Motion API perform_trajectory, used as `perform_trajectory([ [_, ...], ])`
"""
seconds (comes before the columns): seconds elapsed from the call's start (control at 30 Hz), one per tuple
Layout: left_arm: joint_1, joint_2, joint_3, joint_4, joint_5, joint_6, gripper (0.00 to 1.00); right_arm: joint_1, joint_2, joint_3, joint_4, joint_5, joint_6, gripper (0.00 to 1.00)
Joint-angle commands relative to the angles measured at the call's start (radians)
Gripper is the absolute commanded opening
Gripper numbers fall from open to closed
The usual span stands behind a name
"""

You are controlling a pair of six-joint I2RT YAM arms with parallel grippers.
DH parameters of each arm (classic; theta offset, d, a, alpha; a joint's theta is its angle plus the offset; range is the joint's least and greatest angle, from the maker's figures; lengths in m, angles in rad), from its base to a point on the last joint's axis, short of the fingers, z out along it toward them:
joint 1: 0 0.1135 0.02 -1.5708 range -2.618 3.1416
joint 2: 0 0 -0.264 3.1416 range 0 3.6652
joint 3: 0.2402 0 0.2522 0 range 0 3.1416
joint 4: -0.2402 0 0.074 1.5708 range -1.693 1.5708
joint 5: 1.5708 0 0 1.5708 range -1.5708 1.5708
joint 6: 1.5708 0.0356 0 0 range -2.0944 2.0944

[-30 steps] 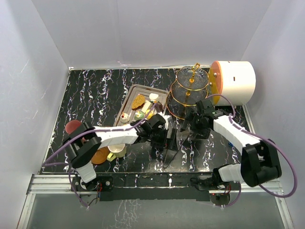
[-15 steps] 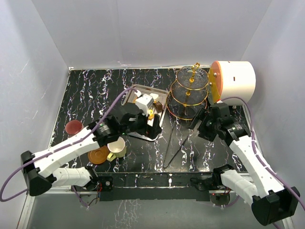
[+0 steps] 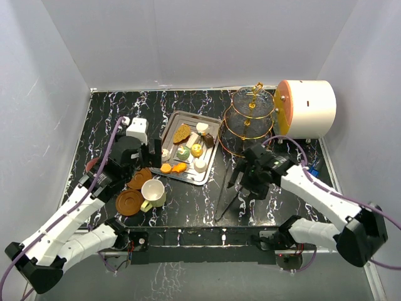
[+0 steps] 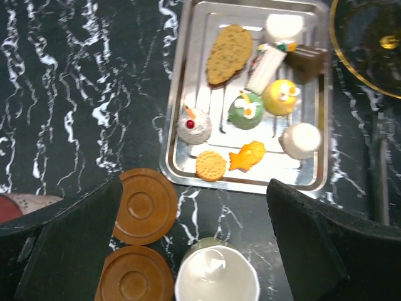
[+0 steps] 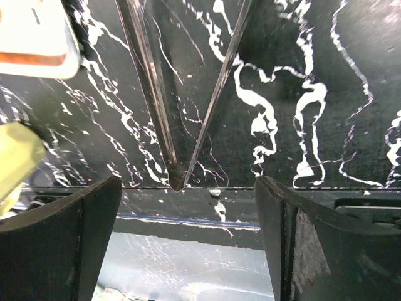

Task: Serve the afternoon tea
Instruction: Pick up the clamp from the center of the board.

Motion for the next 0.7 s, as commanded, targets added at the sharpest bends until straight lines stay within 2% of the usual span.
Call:
perform_trajectory([
  [0.0, 0.007, -0.082, -0.099, 0.009, -0.137, 0.026, 0.99, 0.133, 0.1, 0.064, 0.013, 0.096, 0.132, 0.86],
  [0.07, 0.007, -0.143, -0.142, 0.026, -0.15, 0.02, 0.99, 0.169, 0.144, 0.063, 0.023, 0.097, 0.172, 0.87],
  [0.3, 0.006, -0.323, -0.257, 0.056, -0.179, 0.001, 0.99, 0.173, 0.242, 0.045, 0.063, 0.034, 0.218, 0.86],
  [0.67, 0.006, -0.285, -0.248, 0.051, -0.172, 0.003, 0.99, 0.184, 0.405, 0.146, 0.043, 0.056, 0.17, 0.85],
])
